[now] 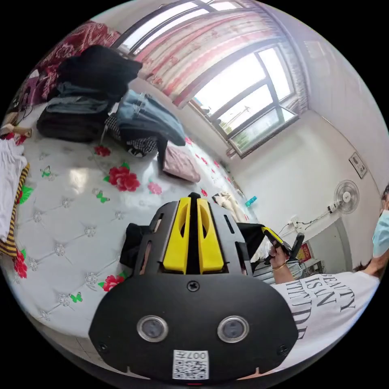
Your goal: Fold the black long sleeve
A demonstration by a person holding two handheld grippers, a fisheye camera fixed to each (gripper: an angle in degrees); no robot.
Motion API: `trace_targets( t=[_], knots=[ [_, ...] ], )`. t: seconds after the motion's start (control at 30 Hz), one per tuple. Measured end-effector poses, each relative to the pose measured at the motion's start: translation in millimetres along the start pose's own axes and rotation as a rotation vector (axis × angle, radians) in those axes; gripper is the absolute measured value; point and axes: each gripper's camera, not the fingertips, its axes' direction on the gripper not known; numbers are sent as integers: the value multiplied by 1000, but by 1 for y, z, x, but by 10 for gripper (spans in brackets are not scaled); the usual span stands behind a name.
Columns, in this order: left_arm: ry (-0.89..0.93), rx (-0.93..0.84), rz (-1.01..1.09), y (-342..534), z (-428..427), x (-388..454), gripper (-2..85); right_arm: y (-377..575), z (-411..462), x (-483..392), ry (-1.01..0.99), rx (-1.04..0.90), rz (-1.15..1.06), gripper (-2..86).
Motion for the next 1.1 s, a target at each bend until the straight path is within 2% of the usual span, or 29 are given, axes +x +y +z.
trace_targets(
  t=[0.07,0.27,0.47,0.63,0.73,0.83,0.9,0.97,1.03,1.1],
  knots=[
    [21,137,155,-3,-68,58,1,-13,-74,11,80,225,25,3],
    [127,555,451,35,-228,194,-1,-5,-217,4,193,644,-19,2],
    [4,837,683,95,-316,313,0,13,-293,-17,348,860,-114,2],
    [-146,1004,697,103,-316,348,6,-8,-281,-13,348,899,-175,4],
    [-315,959,653,63,-276,357,15,-52,-230,-15,398,813,-236,7],
    [-486,830,587,-9,-206,335,29,-105,-153,-3,369,650,-233,16],
    [-563,694,534,-61,-151,295,51,-130,-95,16,262,497,-165,26],
    [-717,478,366,-104,-78,213,81,-135,-11,48,156,229,-23,43],
    [-865,362,180,-99,-48,153,79,-108,39,68,82,69,65,52],
    [-876,317,139,-64,-37,109,77,-61,77,81,-9,-34,108,59]
  ],
)
